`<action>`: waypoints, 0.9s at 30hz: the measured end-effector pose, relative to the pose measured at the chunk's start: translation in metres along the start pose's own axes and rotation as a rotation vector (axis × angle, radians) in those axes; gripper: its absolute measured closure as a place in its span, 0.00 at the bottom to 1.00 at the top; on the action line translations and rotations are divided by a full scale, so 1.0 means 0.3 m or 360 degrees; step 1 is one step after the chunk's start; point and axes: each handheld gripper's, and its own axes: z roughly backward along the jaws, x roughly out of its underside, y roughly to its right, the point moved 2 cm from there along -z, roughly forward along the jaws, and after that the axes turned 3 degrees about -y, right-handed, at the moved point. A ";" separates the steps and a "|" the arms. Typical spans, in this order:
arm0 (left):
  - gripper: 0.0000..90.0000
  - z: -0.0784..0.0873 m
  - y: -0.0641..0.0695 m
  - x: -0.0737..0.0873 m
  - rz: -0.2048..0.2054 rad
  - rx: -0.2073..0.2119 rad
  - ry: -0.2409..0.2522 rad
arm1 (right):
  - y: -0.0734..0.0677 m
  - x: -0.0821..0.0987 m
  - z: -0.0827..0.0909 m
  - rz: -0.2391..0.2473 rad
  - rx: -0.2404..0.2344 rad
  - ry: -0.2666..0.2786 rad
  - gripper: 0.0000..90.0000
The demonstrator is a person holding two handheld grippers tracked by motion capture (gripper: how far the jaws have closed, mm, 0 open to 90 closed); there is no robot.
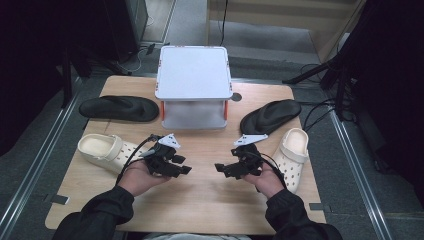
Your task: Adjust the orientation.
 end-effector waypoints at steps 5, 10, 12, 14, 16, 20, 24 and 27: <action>0.40 0.013 -0.006 0.003 0.0033 0.0035 0.0022 | -0.008 -0.007 0.013 0.0001 -0.0081 0.0012 0.14; 0.50 0.042 -0.013 0.001 0.0045 -0.0002 0.0057 | -0.014 -0.012 0.065 0.0129 -0.0054 0.0083 0.44; 0.53 0.055 -0.014 -0.002 0.0028 -0.0027 0.0054 | -0.018 -0.016 0.074 0.0167 -0.0049 0.0121 0.46; 0.53 0.065 -0.018 -0.002 0.0028 -0.0024 0.0047 | -0.025 -0.017 0.071 0.0190 -0.0074 0.0120 0.47; 0.53 0.070 -0.022 -0.001 0.0034 -0.0037 0.0043 | -0.027 -0.015 0.063 0.0178 -0.0079 0.0097 0.46; 0.50 0.076 -0.029 0.002 0.0060 -0.0041 0.0030 | -0.034 -0.017 0.063 0.0156 -0.0090 0.0092 0.48; 0.52 0.083 -0.037 0.005 0.0080 -0.0035 0.0030 | -0.038 -0.019 0.062 0.0138 -0.0115 0.0072 0.53; 0.52 0.088 -0.043 0.007 0.0089 -0.0043 0.0034 | -0.038 -0.016 0.062 0.0151 -0.0108 0.0061 0.55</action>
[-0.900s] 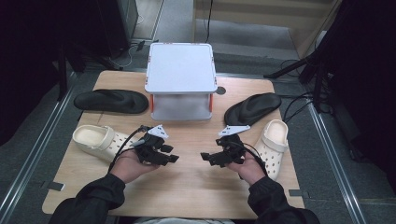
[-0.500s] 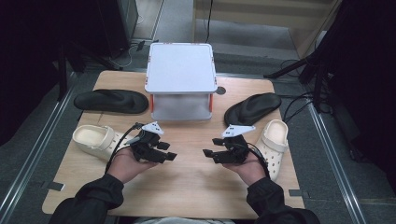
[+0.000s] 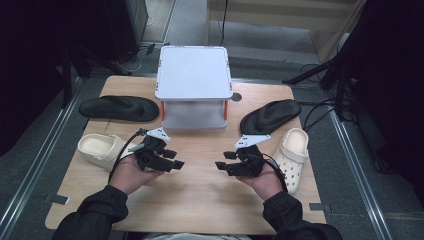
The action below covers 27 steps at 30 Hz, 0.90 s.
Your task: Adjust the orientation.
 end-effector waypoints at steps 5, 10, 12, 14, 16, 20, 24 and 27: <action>0.54 0.012 -0.010 0.004 0.0024 -0.0036 -0.0010 | 0.006 0.010 0.000 -0.0006 -0.0011 -0.0032 0.62; 0.51 0.044 -0.025 0.008 0.0078 -0.0067 0.0012 | 0.006 0.009 0.004 0.0006 -0.0016 -0.0055 0.59; 0.51 0.052 -0.028 0.009 0.0093 -0.0078 0.0014 | 0.005 0.007 0.006 0.0007 -0.0015 -0.0050 0.59; 0.52 0.068 -0.035 0.011 0.0133 -0.0081 0.0019 | 0.006 0.003 0.008 0.0011 -0.0030 -0.0036 0.60; 0.53 0.077 -0.039 0.015 0.0150 -0.0059 0.0027 | 0.008 0.001 0.005 0.0003 -0.0059 -0.0045 0.63; 0.52 0.088 -0.045 0.025 0.0173 -0.0075 0.0012 | 0.009 -0.002 -0.001 -0.0005 -0.0077 -0.0073 0.62; 0.53 0.113 -0.055 0.034 0.0197 -0.0108 0.0013 | 0.009 -0.008 -0.002 0.0007 -0.0064 -0.0068 0.61; 0.52 0.137 -0.064 0.045 0.0218 -0.0136 0.0028 | 0.012 -0.013 0.001 0.0011 -0.0073 -0.0058 0.61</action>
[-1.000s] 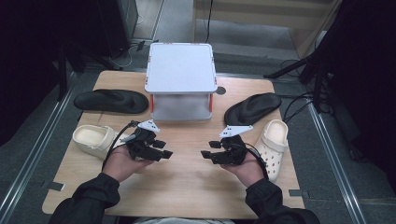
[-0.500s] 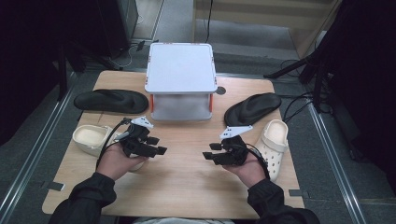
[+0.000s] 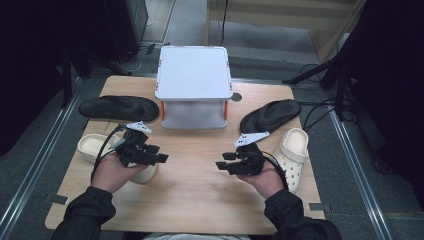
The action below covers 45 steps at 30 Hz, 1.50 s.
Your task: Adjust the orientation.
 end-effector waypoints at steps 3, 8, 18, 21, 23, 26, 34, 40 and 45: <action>0.52 0.028 -0.014 0.010 0.0004 -0.0036 0.0008 | 0.004 -0.007 0.006 0.0000 0.0000 0.0016 0.61; 0.52 0.069 -0.034 0.028 0.0055 -0.0077 0.0029 | 0.007 -0.014 -0.007 0.0006 0.0000 -0.0011 0.61; 0.50 0.153 -0.085 0.060 0.0153 -0.0150 0.0062 | 0.006 -0.022 -0.027 0.0015 -0.0025 -0.0040 0.60; 0.50 0.181 -0.104 0.071 0.0189 -0.0175 0.0067 | 0.006 -0.024 -0.030 0.0014 -0.0022 -0.0048 0.60; 0.50 0.198 -0.119 0.082 0.0213 -0.0201 0.0067 | 0.006 -0.026 -0.034 0.0018 -0.0024 -0.0049 0.60; 0.50 0.224 -0.144 0.098 0.0263 -0.0237 0.0081 | 0.007 -0.028 -0.038 0.0018 -0.0026 -0.0056 0.60; 0.50 0.274 -0.202 0.136 0.0339 -0.0392 0.0055 | 0.007 -0.028 -0.049 0.0022 -0.0015 -0.0076 0.60; 0.50 0.263 -0.243 0.158 0.0400 -0.0414 0.0053 | 0.009 -0.029 -0.048 0.0015 -0.0013 -0.0068 0.60; 0.52 0.206 -0.271 0.173 0.0436 -0.0431 -0.0015 | 0.009 -0.029 -0.047 0.0020 -0.0003 -0.0069 0.60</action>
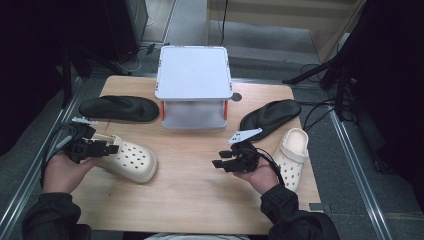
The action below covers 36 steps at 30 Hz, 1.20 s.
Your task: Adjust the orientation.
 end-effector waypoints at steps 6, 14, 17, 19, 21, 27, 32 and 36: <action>0.58 -0.053 0.011 -0.002 -0.0031 0.0045 -0.0044 | 0.001 0.000 -0.001 0.0005 0.0007 -0.0001 0.60; 0.69 -0.071 0.019 -0.015 -0.0040 0.0115 -0.0081 | -0.003 0.000 -0.004 0.0018 0.0007 -0.0003 0.59; 0.73 -0.067 0.013 -0.017 -0.0012 0.0134 -0.0087 | -0.004 -0.001 -0.006 0.0021 0.0006 -0.0006 0.59; 0.75 -0.065 0.016 -0.017 -0.0027 0.0146 -0.0086 | -0.005 -0.002 -0.005 0.0024 -0.0006 0.0006 0.58; 0.78 -0.058 0.024 -0.020 -0.0018 0.0174 -0.0072 | -0.006 -0.004 -0.002 0.0032 -0.0018 0.0020 0.58; 0.85 -0.034 0.046 -0.023 -0.0032 0.0251 -0.0075 | -0.007 -0.006 0.000 0.0036 -0.0026 0.0030 0.57; 0.86 -0.009 0.073 -0.028 -0.0070 0.0211 -0.0061 | -0.012 -0.008 0.004 0.0035 -0.0044 0.0045 0.57; 0.87 0.018 0.100 -0.038 -0.0084 0.0228 -0.0026 | -0.014 -0.009 0.007 0.0047 -0.0046 0.0054 0.57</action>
